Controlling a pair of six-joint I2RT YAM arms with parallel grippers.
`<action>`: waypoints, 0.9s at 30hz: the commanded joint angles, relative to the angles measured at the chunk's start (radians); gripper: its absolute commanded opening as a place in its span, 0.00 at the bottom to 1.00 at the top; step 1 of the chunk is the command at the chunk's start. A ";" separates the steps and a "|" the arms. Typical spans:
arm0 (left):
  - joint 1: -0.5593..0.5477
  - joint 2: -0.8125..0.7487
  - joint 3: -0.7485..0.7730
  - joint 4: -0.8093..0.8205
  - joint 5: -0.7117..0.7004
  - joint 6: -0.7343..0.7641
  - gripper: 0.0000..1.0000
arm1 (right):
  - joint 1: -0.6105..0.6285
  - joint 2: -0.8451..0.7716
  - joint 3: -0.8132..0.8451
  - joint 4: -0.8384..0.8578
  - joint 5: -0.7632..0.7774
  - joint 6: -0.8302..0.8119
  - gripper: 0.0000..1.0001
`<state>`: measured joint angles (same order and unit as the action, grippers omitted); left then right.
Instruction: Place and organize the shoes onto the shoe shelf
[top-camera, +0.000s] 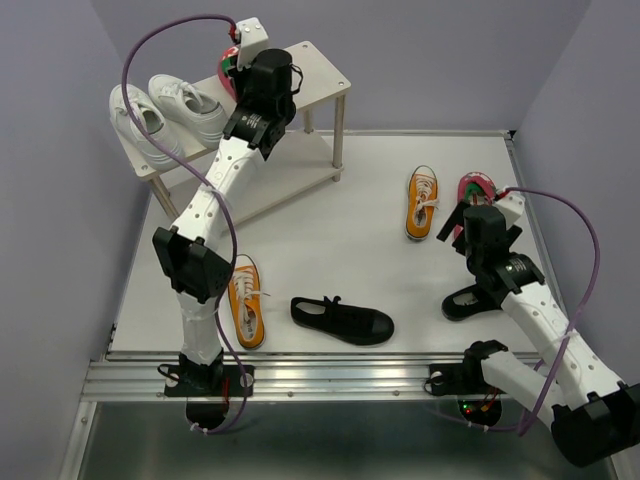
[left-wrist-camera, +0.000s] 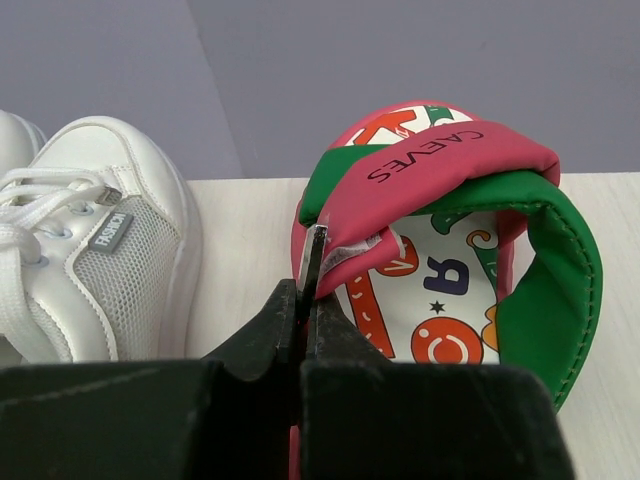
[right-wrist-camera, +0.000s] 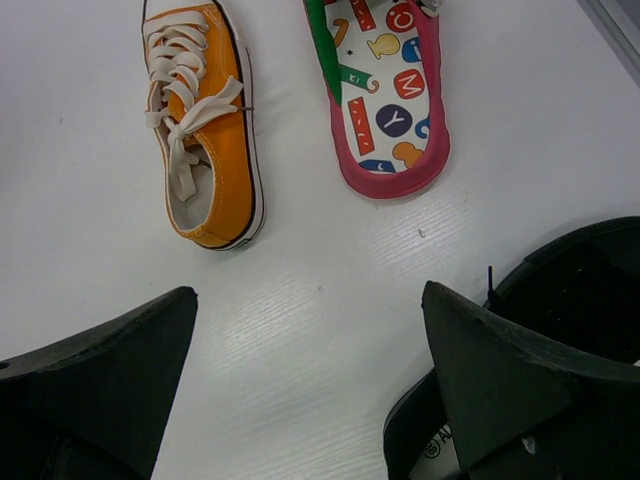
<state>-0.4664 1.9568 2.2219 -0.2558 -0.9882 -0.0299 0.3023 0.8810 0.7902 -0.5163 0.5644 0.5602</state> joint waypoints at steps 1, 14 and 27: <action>0.023 -0.018 0.027 0.107 -0.032 -0.030 0.00 | 0.000 0.012 0.012 0.025 0.003 -0.020 1.00; 0.003 -0.025 0.070 0.052 0.089 -0.002 0.57 | 0.000 0.035 0.038 0.033 -0.008 -0.019 1.00; -0.127 -0.145 0.044 0.081 0.050 0.114 0.78 | 0.000 0.159 0.148 0.001 -0.012 -0.035 1.00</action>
<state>-0.5652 1.9312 2.2662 -0.2489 -0.8978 0.0452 0.3023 0.9939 0.8608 -0.5228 0.5533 0.5529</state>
